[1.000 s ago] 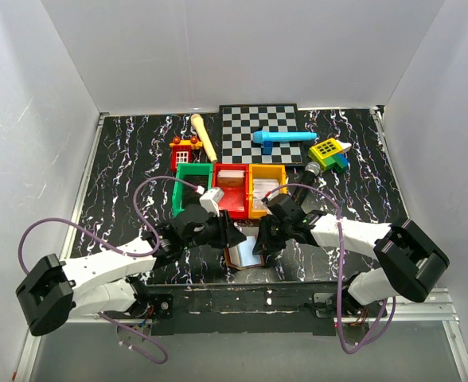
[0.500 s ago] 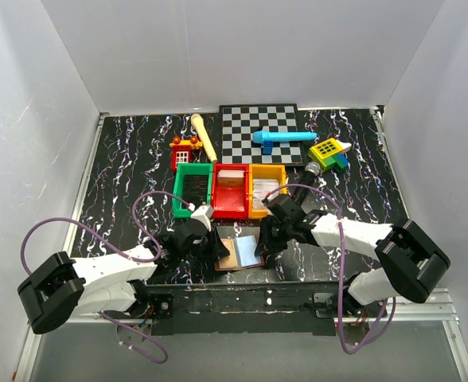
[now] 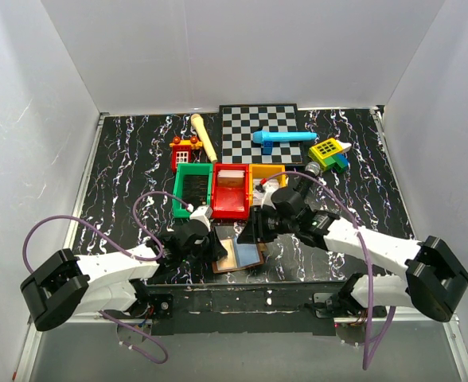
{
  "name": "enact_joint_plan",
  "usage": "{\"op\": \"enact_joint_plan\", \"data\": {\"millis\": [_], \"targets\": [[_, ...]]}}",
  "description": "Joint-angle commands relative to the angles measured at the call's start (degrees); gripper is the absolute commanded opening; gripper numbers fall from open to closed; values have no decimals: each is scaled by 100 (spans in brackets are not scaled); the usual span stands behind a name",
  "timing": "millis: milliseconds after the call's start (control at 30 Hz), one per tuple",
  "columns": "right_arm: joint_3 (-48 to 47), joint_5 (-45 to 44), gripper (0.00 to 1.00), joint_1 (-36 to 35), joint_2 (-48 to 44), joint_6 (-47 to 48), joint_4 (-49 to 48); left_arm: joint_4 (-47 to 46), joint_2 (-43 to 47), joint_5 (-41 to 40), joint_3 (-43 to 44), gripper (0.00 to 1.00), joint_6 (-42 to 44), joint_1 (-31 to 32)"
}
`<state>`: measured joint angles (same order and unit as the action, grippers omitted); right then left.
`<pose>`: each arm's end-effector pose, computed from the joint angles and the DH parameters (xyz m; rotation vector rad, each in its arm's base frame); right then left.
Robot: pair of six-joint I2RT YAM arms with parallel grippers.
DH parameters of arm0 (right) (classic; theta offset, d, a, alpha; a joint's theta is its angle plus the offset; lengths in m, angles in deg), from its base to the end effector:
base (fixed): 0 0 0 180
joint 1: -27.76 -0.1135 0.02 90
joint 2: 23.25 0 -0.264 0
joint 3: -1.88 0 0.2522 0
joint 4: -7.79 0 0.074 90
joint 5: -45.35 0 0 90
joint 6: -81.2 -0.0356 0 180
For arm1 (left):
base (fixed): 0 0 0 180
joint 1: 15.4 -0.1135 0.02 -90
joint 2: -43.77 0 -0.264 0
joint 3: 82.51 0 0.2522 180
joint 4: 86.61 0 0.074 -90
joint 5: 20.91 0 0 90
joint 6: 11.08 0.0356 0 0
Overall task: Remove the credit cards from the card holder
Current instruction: Remove the credit card from the card holder.
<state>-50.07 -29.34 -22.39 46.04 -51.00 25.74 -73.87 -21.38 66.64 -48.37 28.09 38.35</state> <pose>0.1567 0.2024 0.2227 -0.3359 2.4043 1.1293 0.1221 -0.1639 0.1474 0.0408 2.4957 -0.8106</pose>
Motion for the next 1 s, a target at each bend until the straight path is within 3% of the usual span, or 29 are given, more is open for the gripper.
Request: {"op": "enact_joint_plan", "data": {"millis": [0,133,367,667,967], "targets": [[-451,595,45,-162,416,-210,-919,75,133,-185,36,13,12,12],[-987,850,47,-170,1225,-132,-254,330,432,-281,-51,13,-32,12],[-760,755,48,-170,1639,-281,-682,524,845,-466,-201,13,-6,12],[-742,271,46,-170,1885,-202,-68,436,459,-519,-131,12,82,21],[-716,332,43,-162,2132,-219,-102,559,230,-633,-122,1,12,12]]}}
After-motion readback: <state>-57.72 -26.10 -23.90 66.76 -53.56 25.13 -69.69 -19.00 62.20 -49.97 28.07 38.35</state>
